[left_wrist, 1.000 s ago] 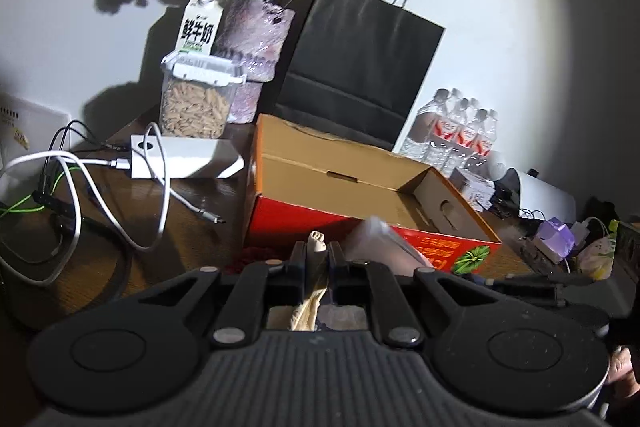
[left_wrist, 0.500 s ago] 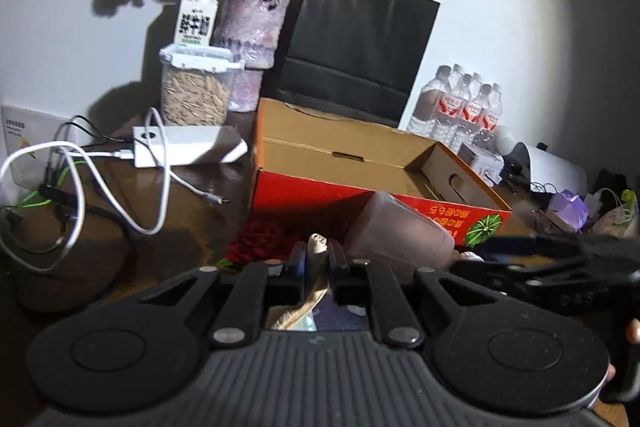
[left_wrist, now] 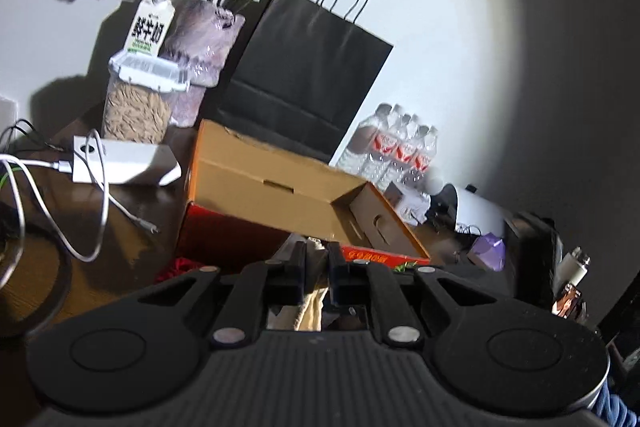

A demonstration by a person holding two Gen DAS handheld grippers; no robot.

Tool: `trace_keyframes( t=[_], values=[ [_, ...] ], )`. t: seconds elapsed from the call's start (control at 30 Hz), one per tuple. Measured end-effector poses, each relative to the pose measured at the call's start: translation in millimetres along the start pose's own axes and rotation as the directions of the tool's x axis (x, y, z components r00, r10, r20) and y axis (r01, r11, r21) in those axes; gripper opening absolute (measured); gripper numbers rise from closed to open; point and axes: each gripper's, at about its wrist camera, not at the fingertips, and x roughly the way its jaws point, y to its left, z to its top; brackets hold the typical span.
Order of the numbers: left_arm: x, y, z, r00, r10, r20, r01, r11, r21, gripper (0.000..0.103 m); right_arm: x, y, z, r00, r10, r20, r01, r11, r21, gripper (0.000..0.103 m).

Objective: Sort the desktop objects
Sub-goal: 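Grasp the small white tissue with the left tool while the right tool grasps the white plastic container, then carry the tissue and container into the cardboard box and open both tools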

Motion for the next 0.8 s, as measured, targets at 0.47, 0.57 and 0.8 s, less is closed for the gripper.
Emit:
trace_keyframes(
  t=[0.47, 0.57, 0.8],
  values=[
    [-31, -12, -11, 1.0, -0.019, 0.002, 0.019, 0.997, -0.077, 0.011, -128, 10, -54, 0.977, -0.108, 0.181, 0.073, 0.979, 0.19, 0.044],
    [-31, -16, -28, 0.999, -0.017, -0.04, 0.013, 0.997, -0.082, 0.011, -143, 19, -81, 0.976, -0.123, 0.177, 0.083, 0.972, 0.219, 0.044],
    [-36, -51, -88, 0.99, -0.003, -0.143, 0.007, 1.0, 0.024, 0.011, -157, 61, -127, 0.963, -0.201, 0.179, 0.18, 0.976, 0.124, 0.043]
  ],
)
